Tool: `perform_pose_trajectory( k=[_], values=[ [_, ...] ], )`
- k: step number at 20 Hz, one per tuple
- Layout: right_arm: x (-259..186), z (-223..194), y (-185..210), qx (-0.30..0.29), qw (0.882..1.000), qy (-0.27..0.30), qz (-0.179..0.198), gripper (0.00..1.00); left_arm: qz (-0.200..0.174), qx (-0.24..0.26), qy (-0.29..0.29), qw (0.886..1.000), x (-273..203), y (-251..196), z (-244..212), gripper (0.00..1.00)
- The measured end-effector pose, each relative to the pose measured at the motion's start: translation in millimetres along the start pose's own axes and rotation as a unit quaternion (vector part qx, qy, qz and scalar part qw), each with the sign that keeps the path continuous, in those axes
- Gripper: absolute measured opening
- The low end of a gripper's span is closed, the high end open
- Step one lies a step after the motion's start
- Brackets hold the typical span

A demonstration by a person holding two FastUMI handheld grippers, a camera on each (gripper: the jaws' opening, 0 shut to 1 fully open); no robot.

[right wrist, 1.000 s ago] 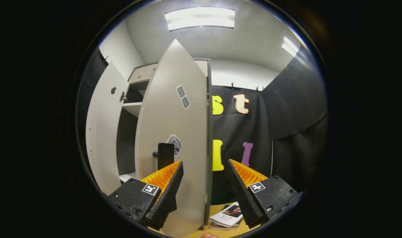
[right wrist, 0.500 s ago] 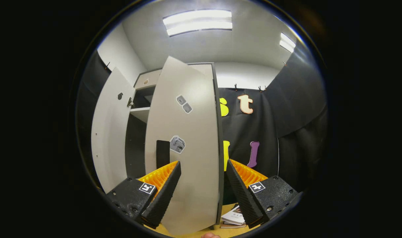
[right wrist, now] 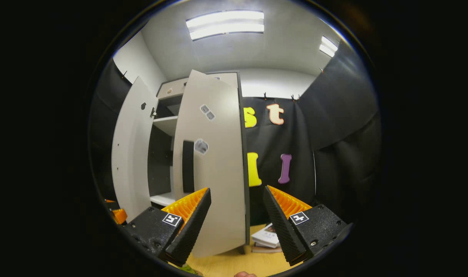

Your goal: Grasp the bottle in the cabinet with the left hand and place it on the coaster, then close the right door with the right hand and the left door with the left hand.

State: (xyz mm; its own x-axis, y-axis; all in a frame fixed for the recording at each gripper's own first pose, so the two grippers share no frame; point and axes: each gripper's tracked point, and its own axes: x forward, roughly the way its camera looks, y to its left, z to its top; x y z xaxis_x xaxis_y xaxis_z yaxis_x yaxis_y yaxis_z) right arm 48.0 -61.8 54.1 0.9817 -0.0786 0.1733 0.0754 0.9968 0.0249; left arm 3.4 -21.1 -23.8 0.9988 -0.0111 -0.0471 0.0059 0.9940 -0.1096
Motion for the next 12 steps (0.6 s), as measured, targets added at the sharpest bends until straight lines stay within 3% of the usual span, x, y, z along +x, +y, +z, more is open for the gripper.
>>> perform_pose_trajectory(
  k=[1, 2, 3, 4, 6, 8, 10, 11, 12],
  values=[
    [-6.8, -12.1, 3.5, 0.001, 1.000, 0.010, 0.002, 0.83, -0.001, -0.006, -0.003, 1.000, 0.1, -0.5, 3.3, 0.95],
    [-13.8, -23.0, 6.4, 0.003, 1.000, 0.018, 0.002, 0.83, -0.001, -0.010, -0.005, 1.000, 0.2, 0.6, 7.4, 0.91],
    [-18.9, -32.4, 8.6, 0.003, 1.000, 0.025, 0.003, 0.83, 0.002, -0.010, -0.007, 1.000, 0.0, 4.0, 10.7, 0.99],
    [-23.9, -42.3, 10.8, 0.003, 0.999, 0.034, 0.004, 0.83, 0.005, -0.008, -0.011, 1.000, -0.1, 7.5, 16.3, 0.95],
    [-31.8, -57.6, 16.4, 0.006, 0.999, 0.049, 0.007, 0.83, 0.011, -0.006, -0.012, 1.000, -2.6, 16.6, 27.2, 0.99],
    [-34.0, -67.9, 24.2, 0.011, 0.998, 0.057, 0.016, 0.83, 0.020, -0.009, -0.027, 0.999, -6.2, 29.6, 46.6, 0.95],
    [-32.5, -75.2, 32.0, 0.014, 0.997, 0.068, 0.027, 0.83, 0.036, -0.016, -0.046, 0.998, -8.7, 49.3, 68.4, 0.95],
    [-30.2, -74.3, 36.6, 0.015, 0.997, 0.068, 0.032, 0.83, 0.047, -0.011, -0.053, 0.997, -10.4, 61.6, 77.4, 0.99],
    [-29.0, -73.9, 39.8, 0.014, 0.997, 0.067, 0.036, 0.83, 0.060, 0.001, -0.060, 0.996, -11.7, 75.7, 83.7, 0.95]
  ],
)
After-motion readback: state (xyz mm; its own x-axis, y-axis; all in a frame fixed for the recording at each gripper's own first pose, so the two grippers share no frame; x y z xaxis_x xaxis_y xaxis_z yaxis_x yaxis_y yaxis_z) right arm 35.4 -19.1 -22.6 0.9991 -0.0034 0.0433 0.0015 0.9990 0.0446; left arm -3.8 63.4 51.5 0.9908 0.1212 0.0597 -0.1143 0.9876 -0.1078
